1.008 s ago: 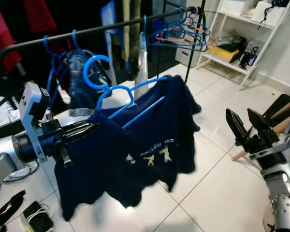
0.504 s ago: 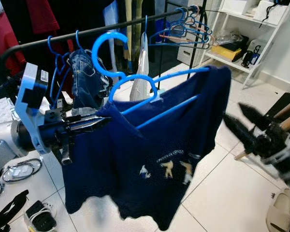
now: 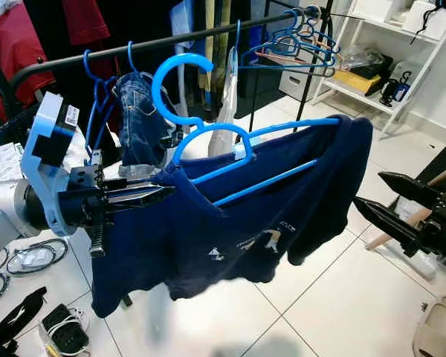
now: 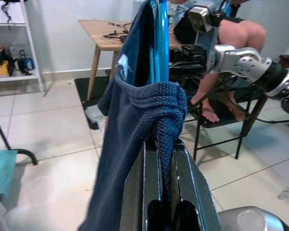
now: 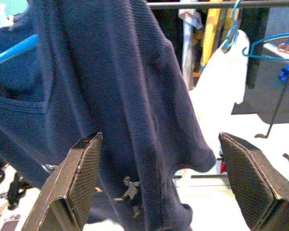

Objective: Hang hanger

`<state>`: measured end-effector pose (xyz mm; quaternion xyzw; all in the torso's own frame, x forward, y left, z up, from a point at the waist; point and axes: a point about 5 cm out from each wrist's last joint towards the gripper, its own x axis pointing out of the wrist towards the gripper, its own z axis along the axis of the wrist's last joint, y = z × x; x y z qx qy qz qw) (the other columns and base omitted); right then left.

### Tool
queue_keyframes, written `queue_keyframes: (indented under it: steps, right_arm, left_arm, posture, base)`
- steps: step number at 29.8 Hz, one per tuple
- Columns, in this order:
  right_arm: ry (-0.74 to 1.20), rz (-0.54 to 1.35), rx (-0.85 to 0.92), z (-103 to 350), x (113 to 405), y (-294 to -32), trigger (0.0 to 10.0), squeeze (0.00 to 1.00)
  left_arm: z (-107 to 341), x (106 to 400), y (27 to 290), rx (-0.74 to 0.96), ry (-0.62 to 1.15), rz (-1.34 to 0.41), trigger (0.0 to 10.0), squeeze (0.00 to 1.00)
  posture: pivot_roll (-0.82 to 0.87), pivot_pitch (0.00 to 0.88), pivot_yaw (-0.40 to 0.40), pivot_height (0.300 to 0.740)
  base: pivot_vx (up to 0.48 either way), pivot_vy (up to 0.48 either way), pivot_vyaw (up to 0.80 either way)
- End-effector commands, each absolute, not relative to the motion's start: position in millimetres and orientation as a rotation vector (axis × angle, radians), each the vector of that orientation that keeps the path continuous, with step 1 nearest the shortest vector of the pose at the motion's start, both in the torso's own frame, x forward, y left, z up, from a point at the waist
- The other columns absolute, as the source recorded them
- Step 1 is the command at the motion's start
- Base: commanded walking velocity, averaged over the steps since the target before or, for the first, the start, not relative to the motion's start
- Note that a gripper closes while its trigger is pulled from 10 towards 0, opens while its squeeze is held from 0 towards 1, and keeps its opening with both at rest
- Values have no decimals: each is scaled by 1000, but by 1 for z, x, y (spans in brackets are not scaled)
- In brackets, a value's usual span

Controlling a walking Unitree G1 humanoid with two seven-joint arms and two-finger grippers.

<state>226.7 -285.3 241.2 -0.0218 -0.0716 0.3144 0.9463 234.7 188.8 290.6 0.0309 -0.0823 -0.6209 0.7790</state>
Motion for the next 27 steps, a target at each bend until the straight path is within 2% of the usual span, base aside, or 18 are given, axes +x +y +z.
queue_keyframes:
  steps: [1, 12, 13, 27]
  right_arm:
    - [-154, 615, -45, 241, 226, -290, 10000, 0]
    - [-183, 567, -14, 239, 237, -294, 10000, 0]
    - [-183, 578, -1, 237, 238, -292, 0, 0]
    - [-161, 636, 41, 226, 239, -280, 0, 0]
  left_arm:
    - [296, 228, 187, 99, -184, -1388, 10000, 0]
    - [302, 222, 177, 88, -198, -1449, 10000, 0]
    - [301, 222, 175, 83, -200, -1453, 10000, 0]
    - [301, 217, 168, 65, -210, -1481, 10000, 0]
  posture:
    - [-91, 89, -1, 740]
    - [-83, 92, -3, 740]
    - [-83, 92, -3, 740]
    - [-81, 94, -4, 740]
  base:
    - [0, 0, 0]
    - [0, 0, 0]
    - [0, 0, 0]
    - [0, 0, 0]
